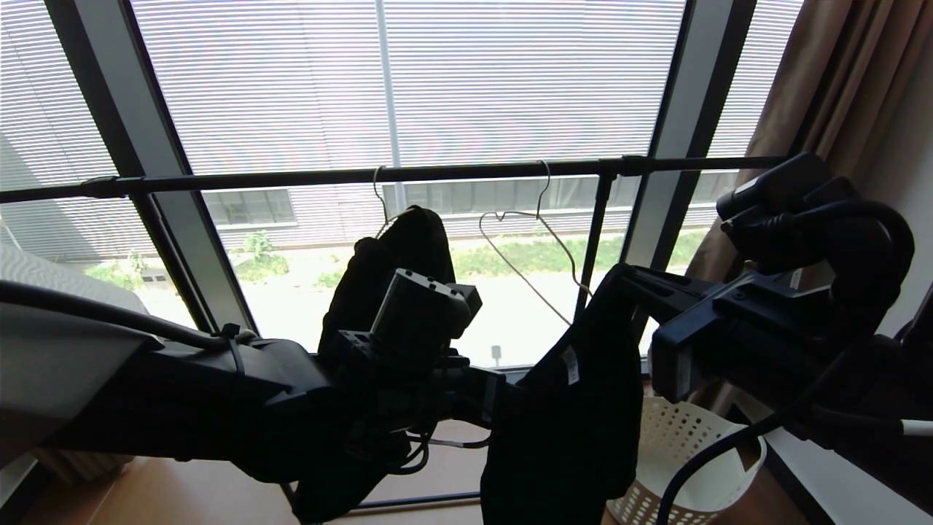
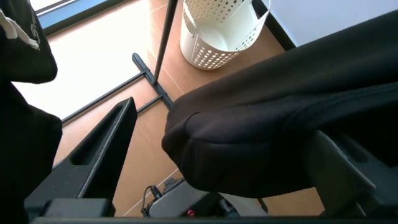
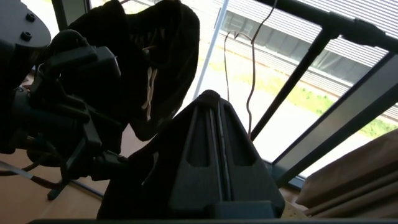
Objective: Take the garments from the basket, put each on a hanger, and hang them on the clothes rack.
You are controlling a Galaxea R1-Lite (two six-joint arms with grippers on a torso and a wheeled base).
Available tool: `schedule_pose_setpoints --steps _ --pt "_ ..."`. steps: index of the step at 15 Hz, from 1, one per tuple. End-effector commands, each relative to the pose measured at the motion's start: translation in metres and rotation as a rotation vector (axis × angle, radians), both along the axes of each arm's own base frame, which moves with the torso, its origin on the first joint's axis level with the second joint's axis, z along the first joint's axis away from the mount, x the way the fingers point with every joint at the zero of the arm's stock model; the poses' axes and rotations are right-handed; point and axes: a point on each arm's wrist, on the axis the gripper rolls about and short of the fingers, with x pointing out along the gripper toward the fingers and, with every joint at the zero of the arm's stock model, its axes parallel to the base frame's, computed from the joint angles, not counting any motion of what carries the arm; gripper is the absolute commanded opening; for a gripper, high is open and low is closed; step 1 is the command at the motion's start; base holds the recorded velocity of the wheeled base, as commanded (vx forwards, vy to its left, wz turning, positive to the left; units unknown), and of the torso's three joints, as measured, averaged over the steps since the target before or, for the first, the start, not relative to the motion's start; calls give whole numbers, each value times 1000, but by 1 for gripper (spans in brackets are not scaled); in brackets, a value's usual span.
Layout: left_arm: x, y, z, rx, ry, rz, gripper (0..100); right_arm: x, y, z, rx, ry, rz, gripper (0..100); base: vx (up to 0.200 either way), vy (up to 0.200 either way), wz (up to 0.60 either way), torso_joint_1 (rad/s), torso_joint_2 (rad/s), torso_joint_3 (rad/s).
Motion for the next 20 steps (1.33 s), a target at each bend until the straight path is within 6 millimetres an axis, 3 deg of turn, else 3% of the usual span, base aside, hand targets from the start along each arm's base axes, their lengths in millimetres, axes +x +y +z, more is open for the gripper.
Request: schedule_pose_setpoints --steps 1,3,7,10,13,17,20 --pt "-1 1 3 -5 -5 1 0 -1 -2 1 6 -5 -1 0 0 0 0 0 0 0" --pt "-8 7 12 -10 -25 10 0 -2 -6 2 12 -7 -12 0 0 0 0 0 0 0" --pt "-30 29 30 -26 -57 22 0 7 -34 1 22 -14 -121 0 0 0 0 0 0 0" --pt "-46 45 51 -49 -120 22 0 16 -54 -14 -15 20 -216 0 0 0 0 0 0 0" --pt "-55 57 60 -9 -194 48 0 18 -56 -24 -55 51 -235 0 0 0 0 0 0 0" --pt "-59 59 71 -18 -241 30 0 20 -54 -38 -138 82 -226 0 0 0 0 0 0 0" --pt "-47 48 83 -30 -290 17 0 9 -58 -57 -359 96 -109 0 0 0 0 0 0 0"
